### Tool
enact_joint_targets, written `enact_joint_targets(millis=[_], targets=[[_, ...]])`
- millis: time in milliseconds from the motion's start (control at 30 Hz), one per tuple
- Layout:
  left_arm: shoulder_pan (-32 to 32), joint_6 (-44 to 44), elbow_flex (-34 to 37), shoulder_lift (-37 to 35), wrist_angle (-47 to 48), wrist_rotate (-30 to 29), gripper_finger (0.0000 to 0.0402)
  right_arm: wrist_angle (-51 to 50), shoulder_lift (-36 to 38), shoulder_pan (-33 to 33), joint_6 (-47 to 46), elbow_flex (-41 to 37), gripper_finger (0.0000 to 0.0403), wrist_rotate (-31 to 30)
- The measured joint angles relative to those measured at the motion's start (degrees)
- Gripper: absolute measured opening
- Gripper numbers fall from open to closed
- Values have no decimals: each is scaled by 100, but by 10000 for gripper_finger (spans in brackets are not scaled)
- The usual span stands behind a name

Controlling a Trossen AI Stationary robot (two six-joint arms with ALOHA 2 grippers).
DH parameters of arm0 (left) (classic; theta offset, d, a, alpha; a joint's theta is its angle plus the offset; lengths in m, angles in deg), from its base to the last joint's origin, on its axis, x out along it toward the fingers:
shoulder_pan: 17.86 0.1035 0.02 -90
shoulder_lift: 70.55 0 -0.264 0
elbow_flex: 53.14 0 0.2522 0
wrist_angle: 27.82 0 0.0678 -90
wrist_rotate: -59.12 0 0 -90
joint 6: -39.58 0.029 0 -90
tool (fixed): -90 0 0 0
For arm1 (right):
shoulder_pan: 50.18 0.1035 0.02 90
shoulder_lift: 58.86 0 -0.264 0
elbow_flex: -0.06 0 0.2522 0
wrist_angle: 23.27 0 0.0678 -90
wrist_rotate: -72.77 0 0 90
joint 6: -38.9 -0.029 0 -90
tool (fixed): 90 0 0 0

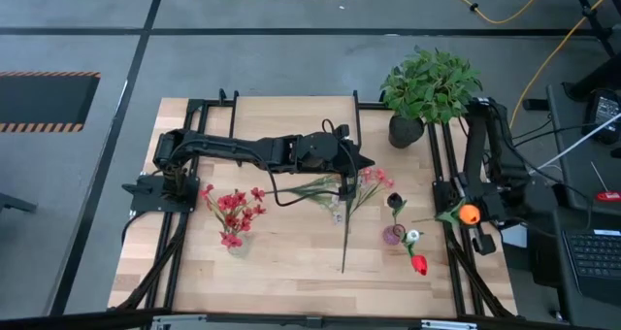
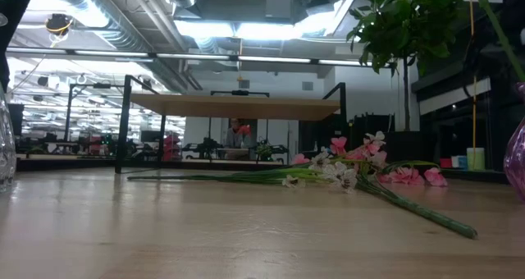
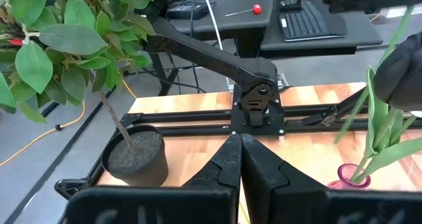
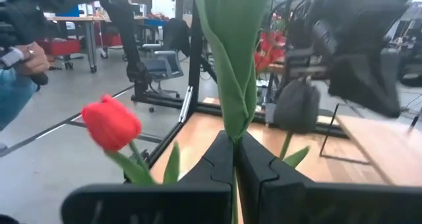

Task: Pick and place flowers into a vace then onto a shelf
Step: Put the orange flower into the pink vase

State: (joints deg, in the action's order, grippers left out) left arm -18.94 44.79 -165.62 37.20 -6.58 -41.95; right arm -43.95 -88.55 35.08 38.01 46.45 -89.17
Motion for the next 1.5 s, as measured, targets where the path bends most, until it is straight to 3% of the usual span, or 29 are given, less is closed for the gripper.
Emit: enact_joint_targets(millis=[200, 500, 833, 1133, 1500], targets=[[0, 0, 0, 0, 2, -145, 3, 334, -81, -1, -157, -325, 0, 6], [0, 2, 0, 1, 0, -149, 3, 1716, -78, -60, 1133, -487, 0, 327], [0, 1, 0, 2, 0, -149, 2, 1549, -221, -823, 752, -492, 0, 863], [0, 2, 0, 2, 1, -149, 1, 1070, -286, -1173, -115, -497, 0, 863], [0, 2, 0, 2, 5, -146, 2, 2189, -191, -1291, 51, -1225, 0, 778]])
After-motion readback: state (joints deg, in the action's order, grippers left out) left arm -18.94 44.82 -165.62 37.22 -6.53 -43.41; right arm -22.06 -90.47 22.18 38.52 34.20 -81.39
